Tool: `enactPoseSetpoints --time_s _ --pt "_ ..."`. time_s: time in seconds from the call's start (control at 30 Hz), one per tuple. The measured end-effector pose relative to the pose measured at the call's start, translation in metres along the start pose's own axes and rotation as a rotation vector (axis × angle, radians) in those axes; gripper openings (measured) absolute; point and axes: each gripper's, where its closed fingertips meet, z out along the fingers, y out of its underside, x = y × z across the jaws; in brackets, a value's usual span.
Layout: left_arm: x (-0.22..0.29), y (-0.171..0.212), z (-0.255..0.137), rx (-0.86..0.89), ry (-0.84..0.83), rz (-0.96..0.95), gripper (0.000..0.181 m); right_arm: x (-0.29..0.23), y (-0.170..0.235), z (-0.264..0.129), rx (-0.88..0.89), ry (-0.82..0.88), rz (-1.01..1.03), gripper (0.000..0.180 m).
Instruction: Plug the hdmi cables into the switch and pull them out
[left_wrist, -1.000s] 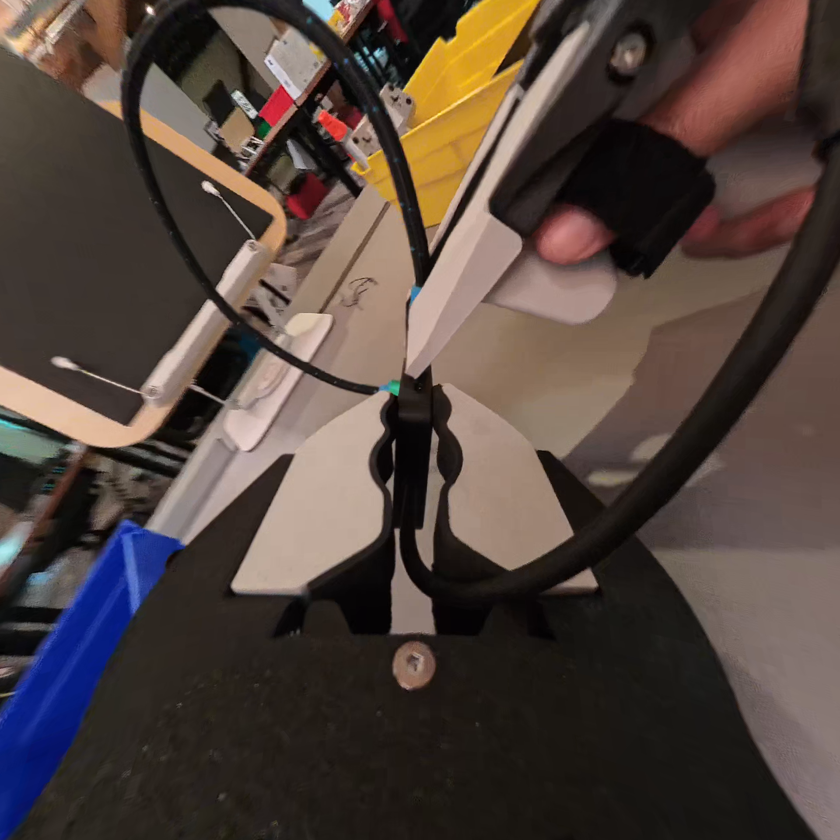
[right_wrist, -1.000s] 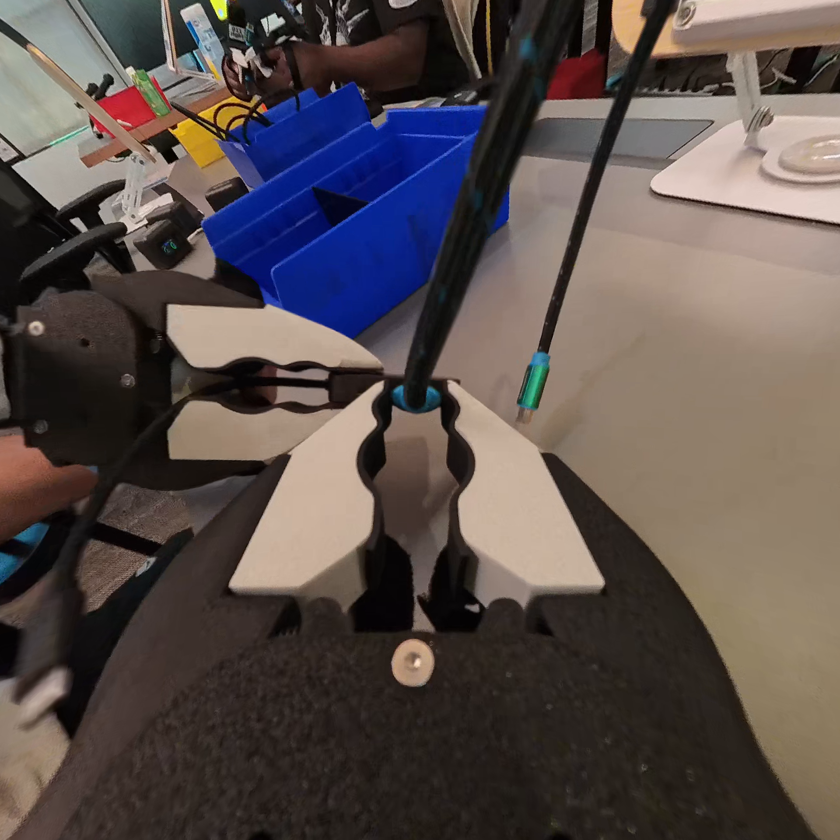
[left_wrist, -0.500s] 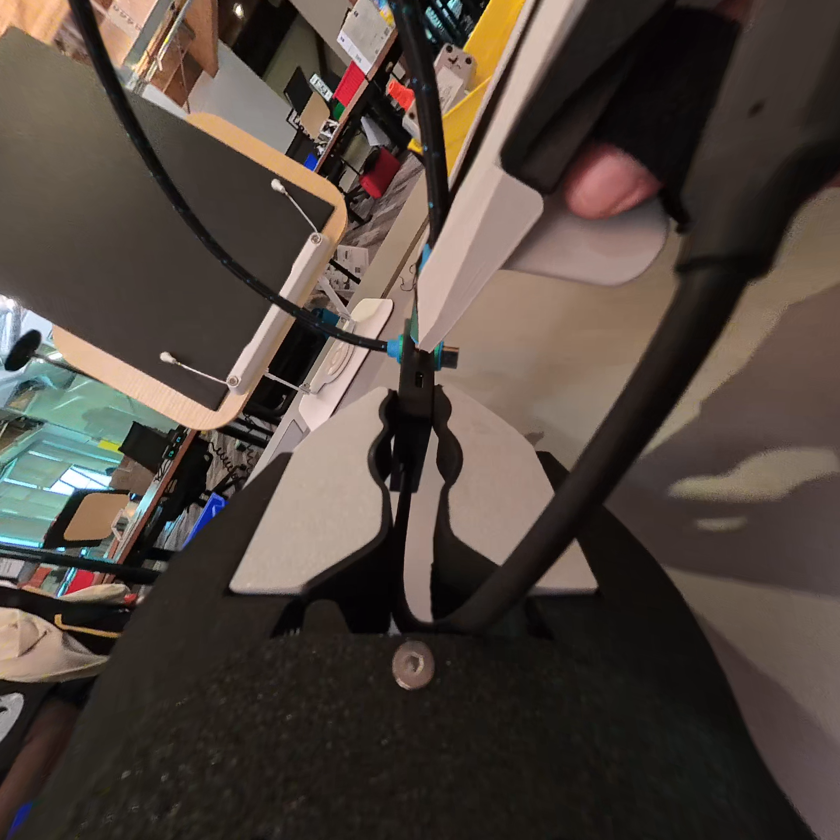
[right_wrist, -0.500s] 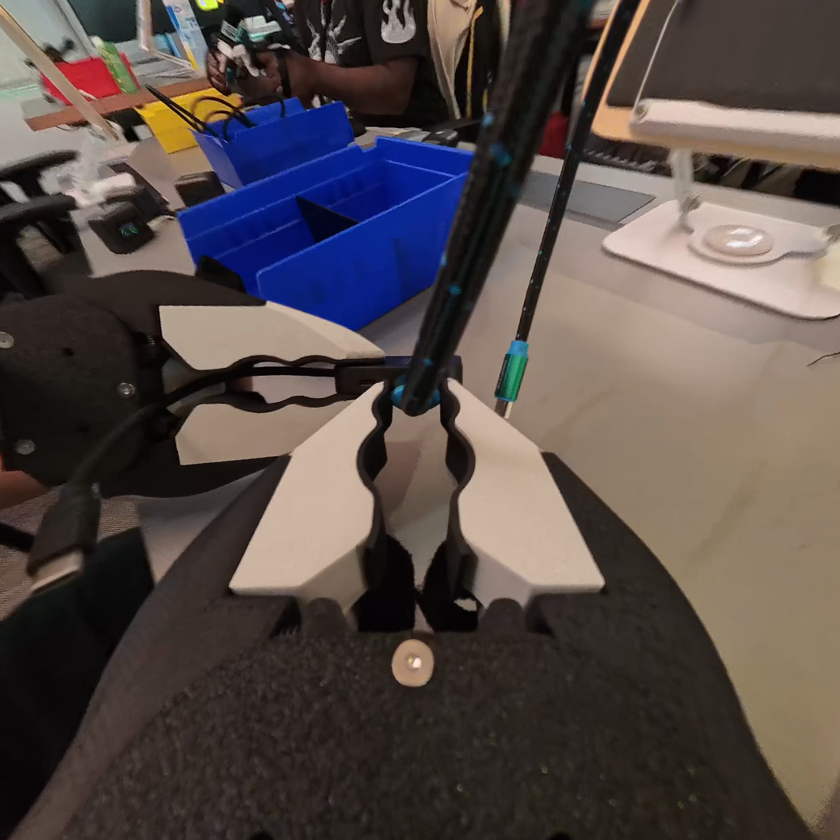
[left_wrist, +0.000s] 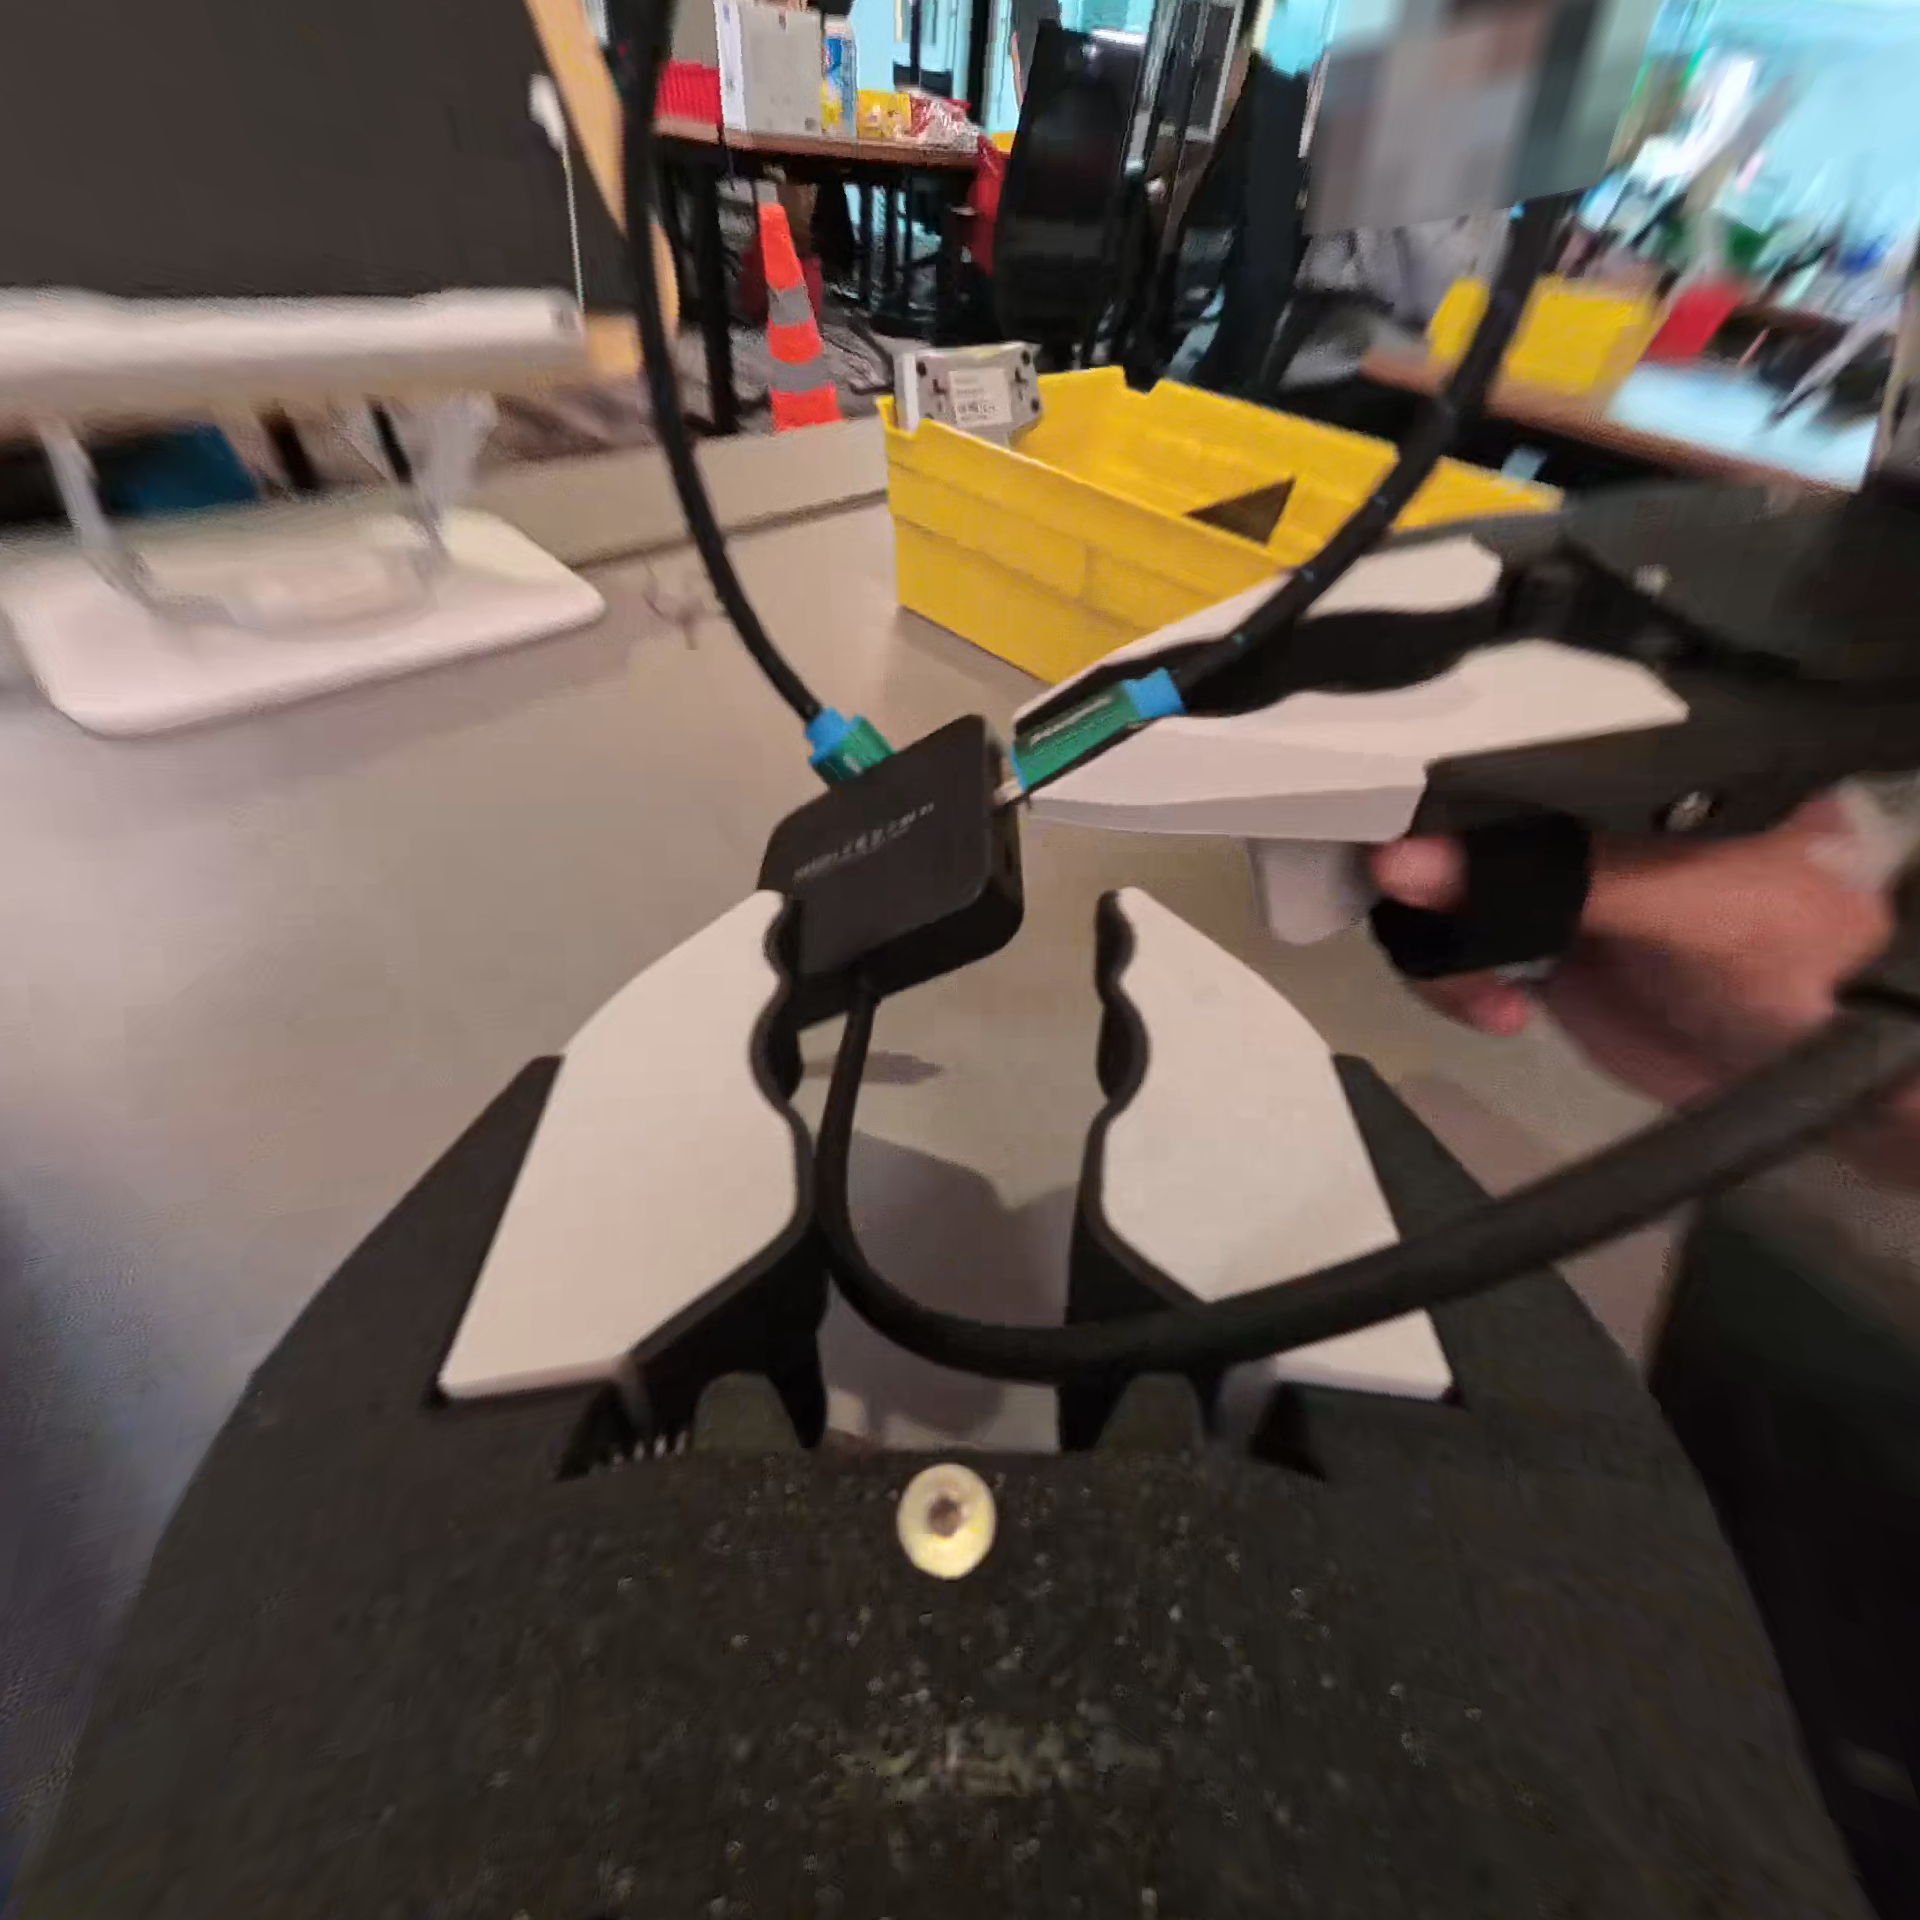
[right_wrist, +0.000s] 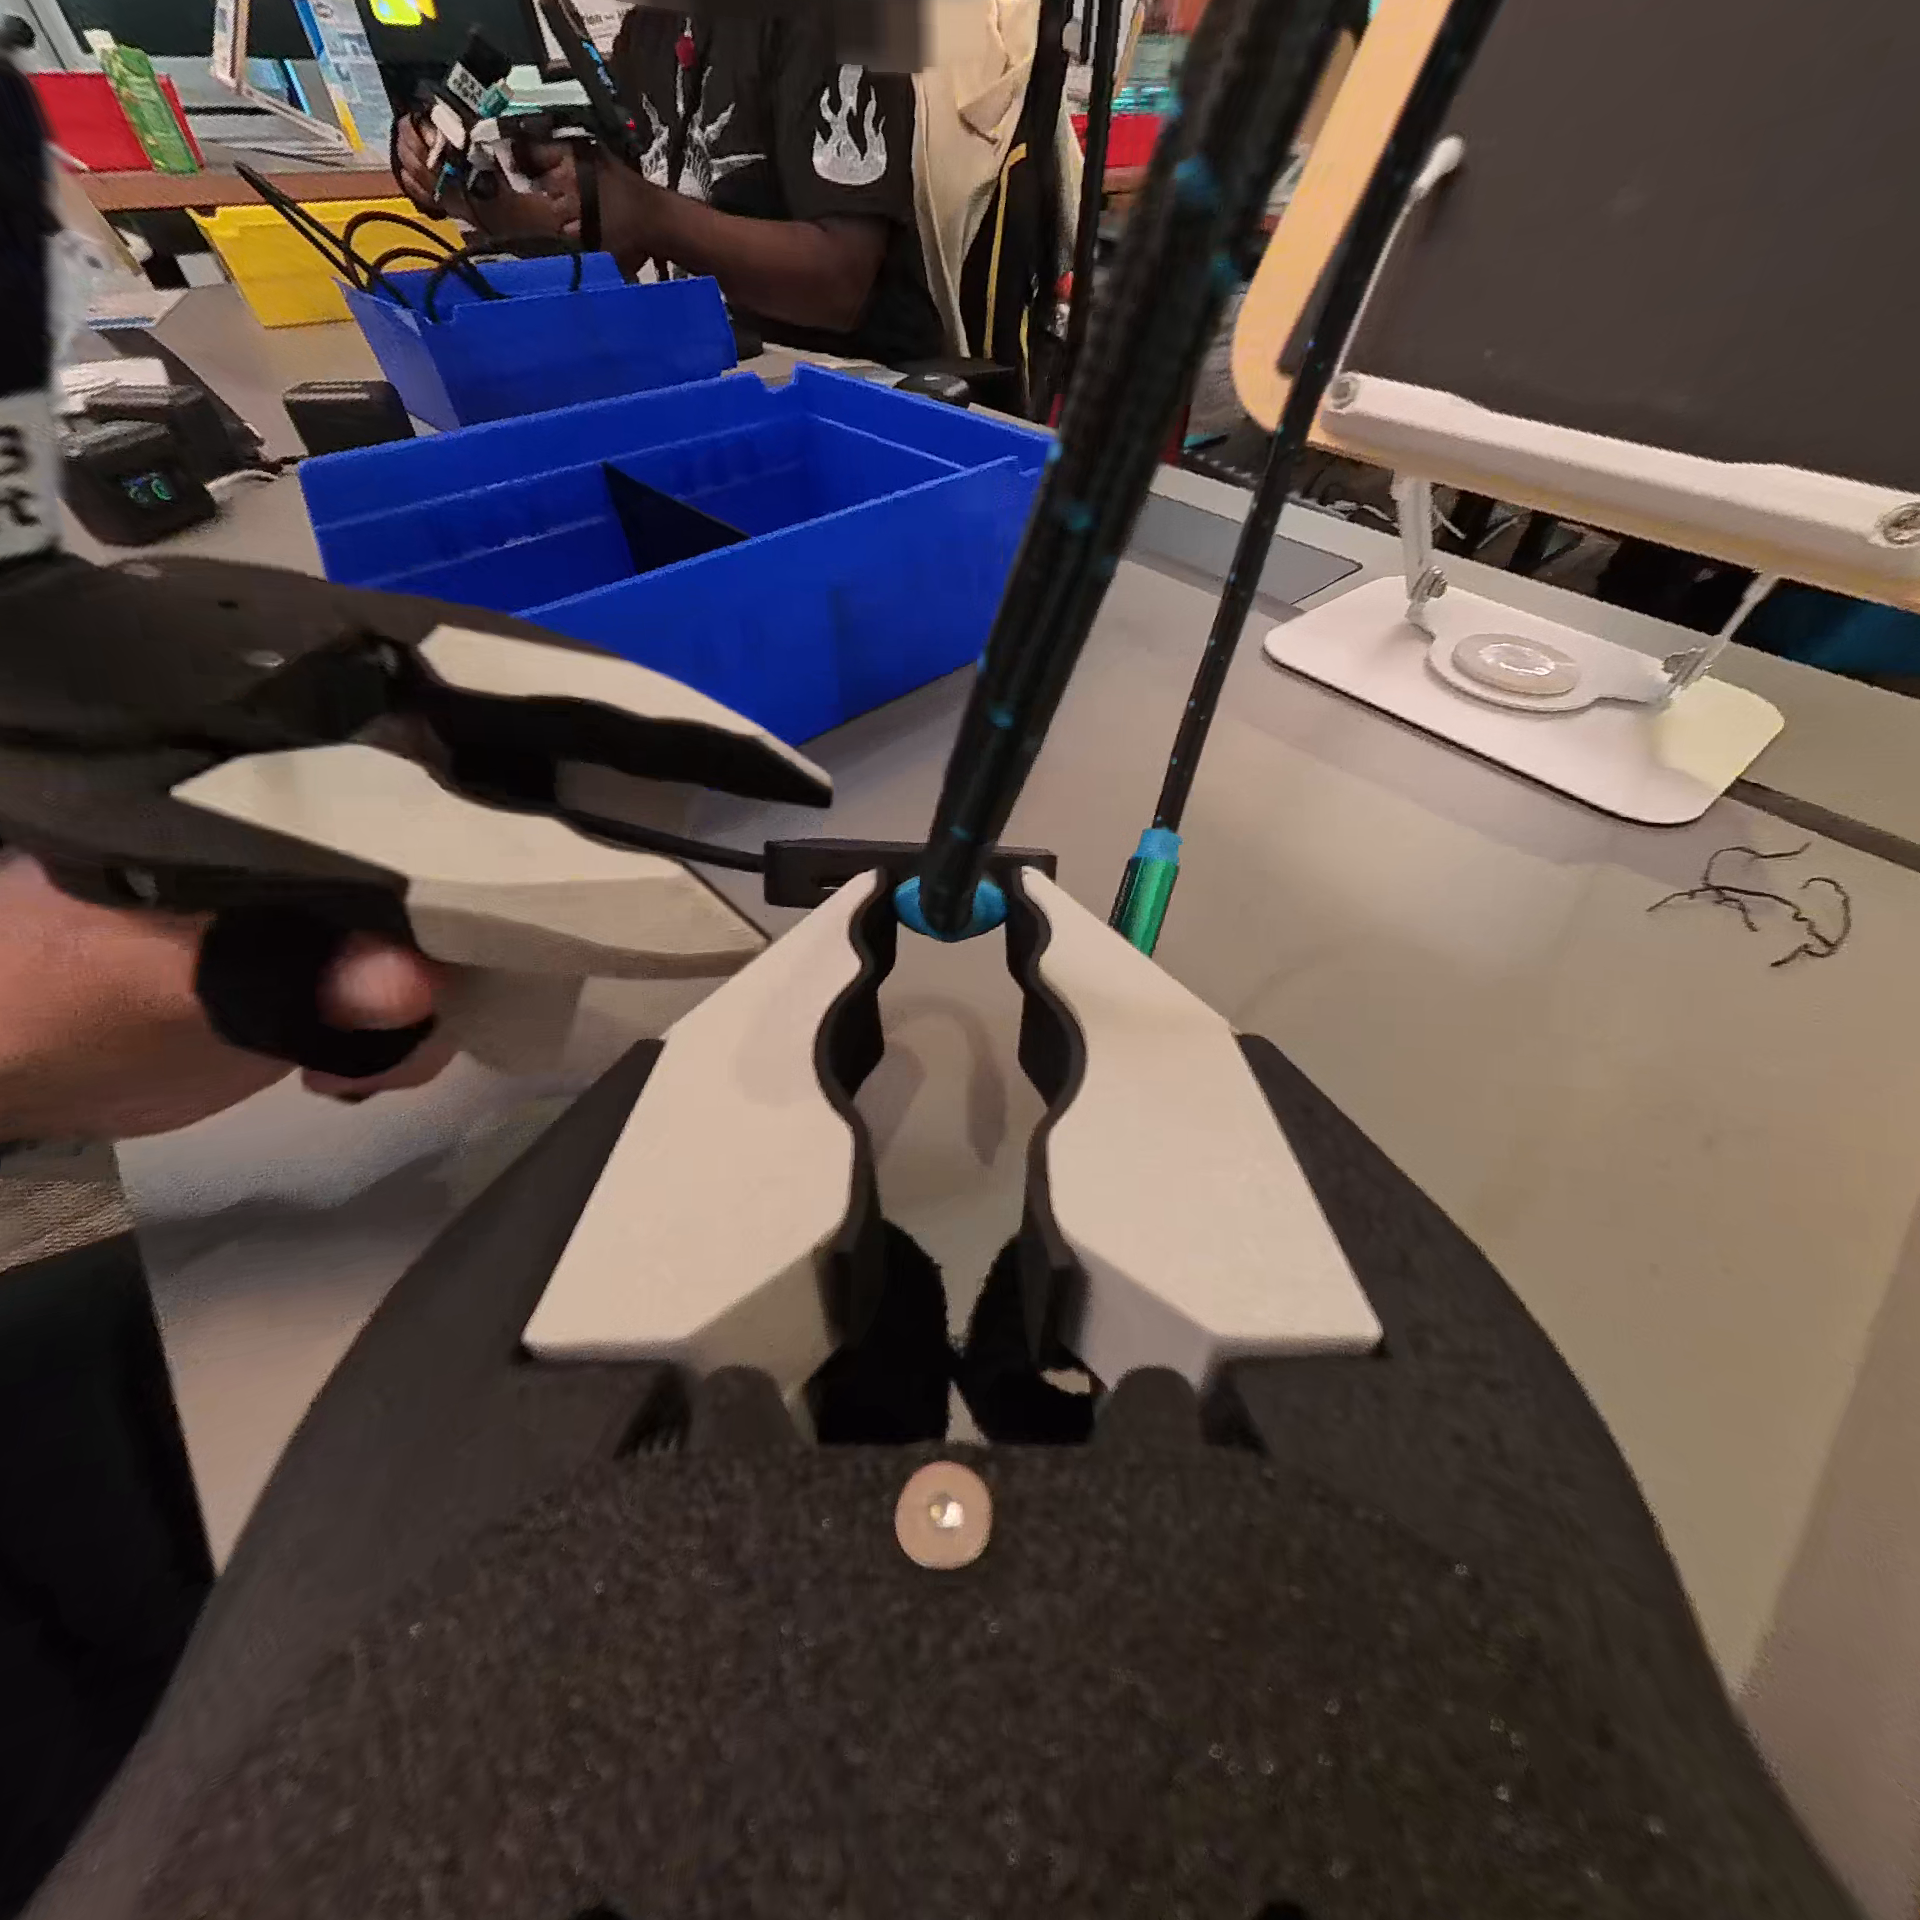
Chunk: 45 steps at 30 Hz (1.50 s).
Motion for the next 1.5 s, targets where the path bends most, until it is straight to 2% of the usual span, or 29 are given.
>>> enactPoseSetpoints --time_s 0.13,0.23,0.37,0.63,0.83,1.07,1.33,1.43,1.5 --pt "-0.003 0.009 0.007 0.019 0.067 -0.269 0.067 0.005 0.004 0.0 -0.007 0.022 -0.017 0.021" --pt "-0.009 0.008 0.007 0.043 0.06 -0.357 0.068 0.004 0.004 0.001 -0.006 0.03 -0.032 0.021" --pt "-0.018 0.007 0.003 0.084 0.025 -0.456 0.08 0.004 0.001 0.0 0.016 0.05 -0.042 0.021" --pt "-0.021 0.011 0.006 0.064 0.019 -0.421 0.078 -0.001 0.001 0.002 0.021 0.037 -0.03 0.021" --pt "-0.022 0.015 0.009 0.044 0.02 -0.445 0.084 -0.003 -0.003 0.001 0.047 0.04 -0.035 0.021" --pt "-0.016 0.013 0.009 0.052 0.064 -0.444 0.069 -0.013 -0.001 0.004 0.051 -0.007 -0.015 0.021" --pt "-0.013 0.021 0.012 0.012 0.086 -0.486 0.069 -0.012 -0.001 0.005 0.05 -0.008 -0.015 0.021" --pt "-0.016 0.023 0.01 -0.022 0.05 -0.414 0.069 -0.013 0.002 0.006 0.042 -0.015 -0.01 0.021" --pt "-0.025 0.02 0.008 -0.034 -0.066 -0.301 0.069 -0.012 0.003 0.007 0.042 -0.005 0.016 0.021"
